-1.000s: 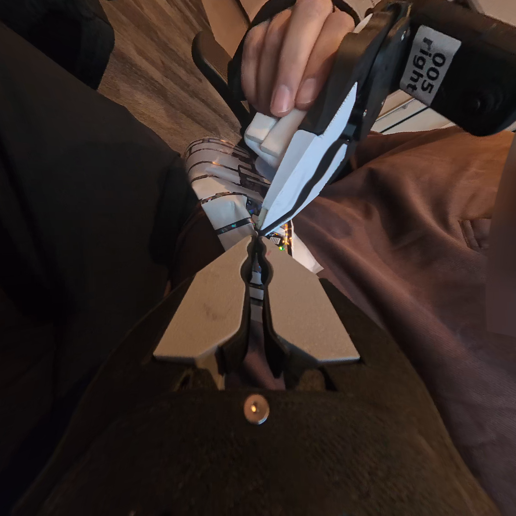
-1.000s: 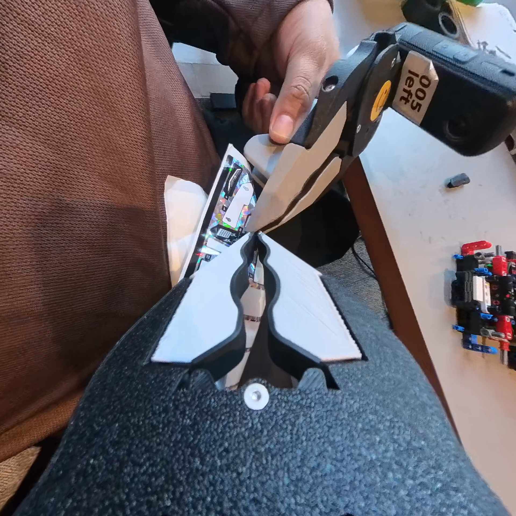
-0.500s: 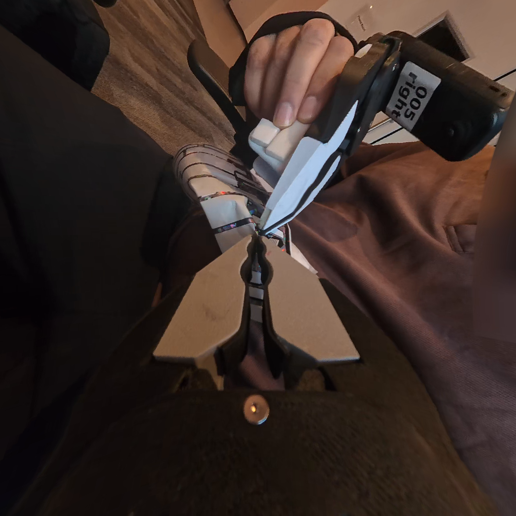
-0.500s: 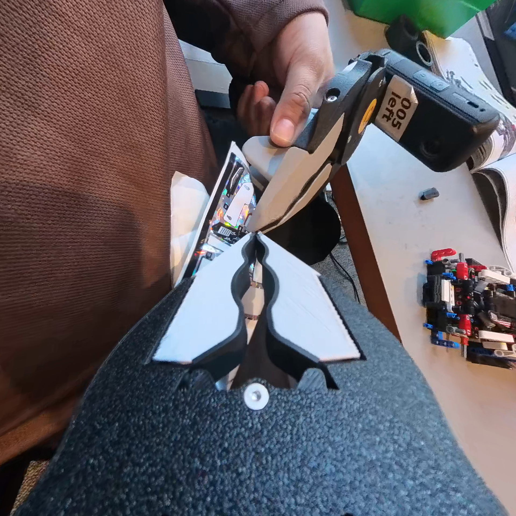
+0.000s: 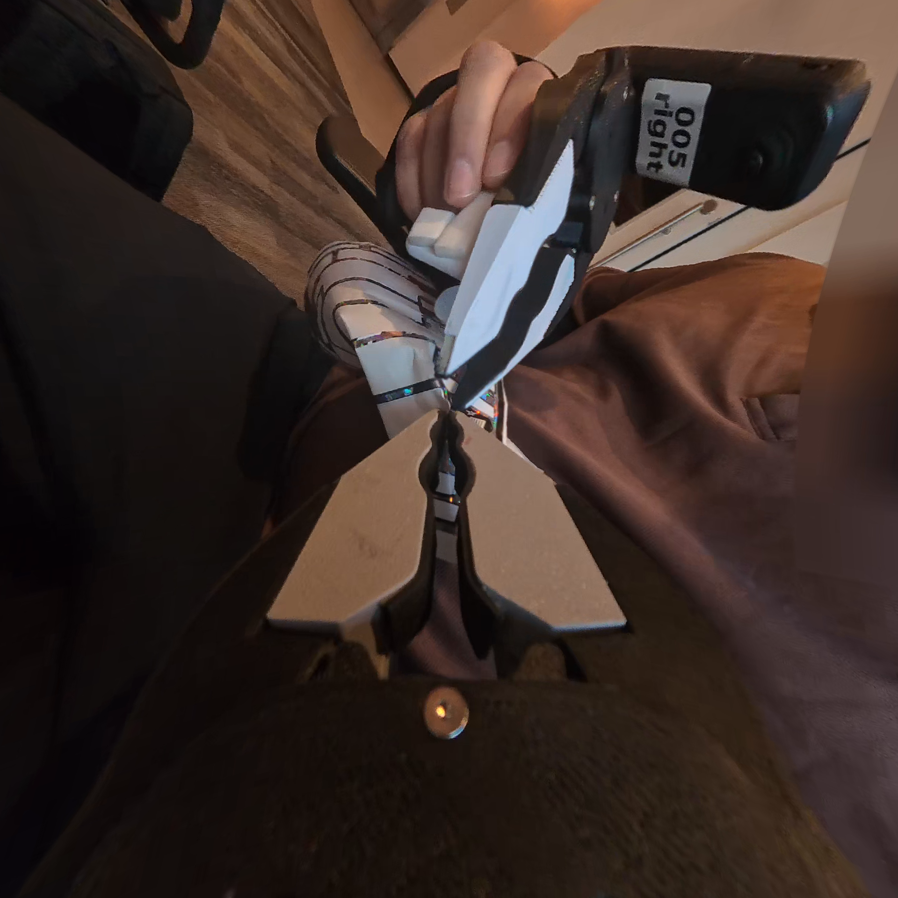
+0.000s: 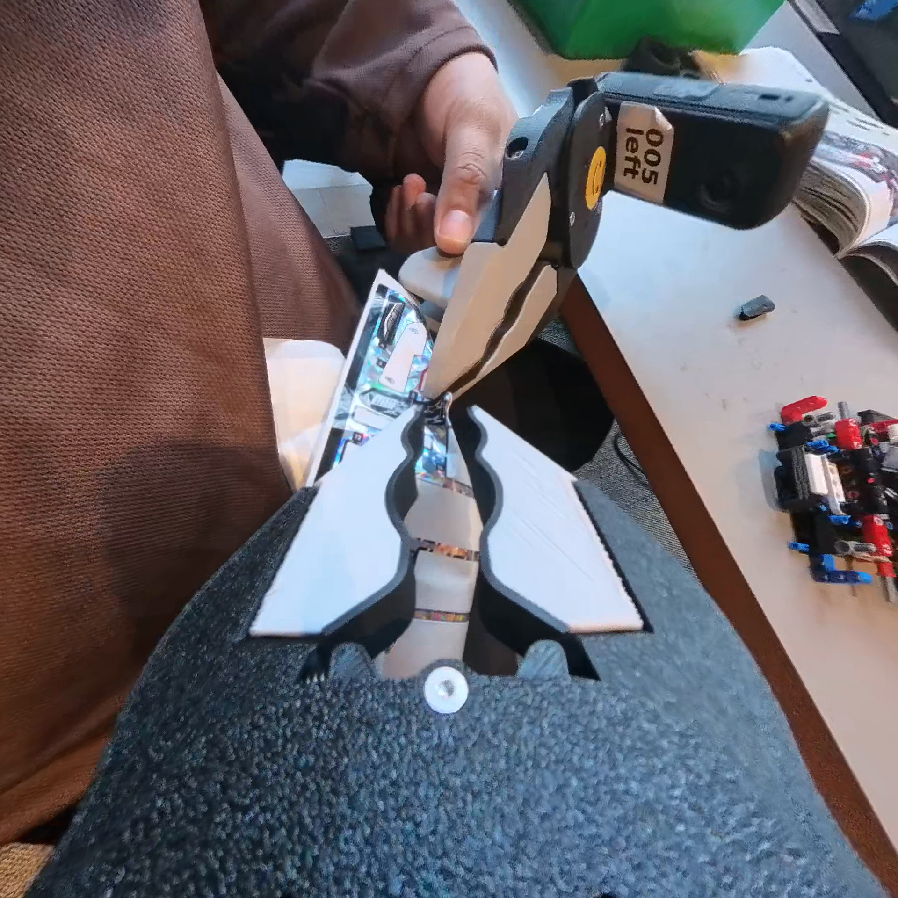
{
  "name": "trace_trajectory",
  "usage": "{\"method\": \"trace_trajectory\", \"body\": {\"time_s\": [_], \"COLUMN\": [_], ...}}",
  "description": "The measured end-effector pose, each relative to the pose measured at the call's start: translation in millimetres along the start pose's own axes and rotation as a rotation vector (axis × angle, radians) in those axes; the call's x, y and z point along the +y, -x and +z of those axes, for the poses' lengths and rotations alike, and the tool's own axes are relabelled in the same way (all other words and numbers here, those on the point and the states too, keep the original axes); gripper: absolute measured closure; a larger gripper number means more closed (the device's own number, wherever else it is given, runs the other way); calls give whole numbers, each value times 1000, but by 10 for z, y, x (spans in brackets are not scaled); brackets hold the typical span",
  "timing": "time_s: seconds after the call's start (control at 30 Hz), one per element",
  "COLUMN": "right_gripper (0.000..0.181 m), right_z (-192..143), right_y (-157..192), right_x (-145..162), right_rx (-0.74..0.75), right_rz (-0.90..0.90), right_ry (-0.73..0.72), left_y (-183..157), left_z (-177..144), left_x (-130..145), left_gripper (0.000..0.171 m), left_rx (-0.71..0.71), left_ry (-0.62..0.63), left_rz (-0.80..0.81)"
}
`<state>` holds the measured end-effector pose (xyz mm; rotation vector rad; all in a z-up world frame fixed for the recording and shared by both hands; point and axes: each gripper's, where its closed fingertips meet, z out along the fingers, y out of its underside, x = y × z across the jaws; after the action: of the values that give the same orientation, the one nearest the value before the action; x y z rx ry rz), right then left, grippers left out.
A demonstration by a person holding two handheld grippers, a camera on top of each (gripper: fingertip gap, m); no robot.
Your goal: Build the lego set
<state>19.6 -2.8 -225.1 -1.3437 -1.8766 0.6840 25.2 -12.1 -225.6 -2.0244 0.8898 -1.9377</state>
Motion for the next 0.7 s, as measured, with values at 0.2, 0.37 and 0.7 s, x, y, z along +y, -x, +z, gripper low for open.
{"method": "trace_trajectory", "body": {"time_s": [0.2,0.37,0.7], "right_gripper": [171,171,181], "right_z": [19,-21,-56], "right_y": [66,12,-315], "right_x": [-4,-57,-100], "right_rx": [-60,-102,13], "right_rz": [32,122,47], "right_ry": [-7,-31,36], "left_y": [-48,-107,-133], "left_z": [15,-18,-267], "left_x": [-16,-106,-438], "left_gripper": [171,171,171], "left_rx": [-74,-120,-231], "left_ry": [30,17,-43], "left_rz": [71,112,184]}}
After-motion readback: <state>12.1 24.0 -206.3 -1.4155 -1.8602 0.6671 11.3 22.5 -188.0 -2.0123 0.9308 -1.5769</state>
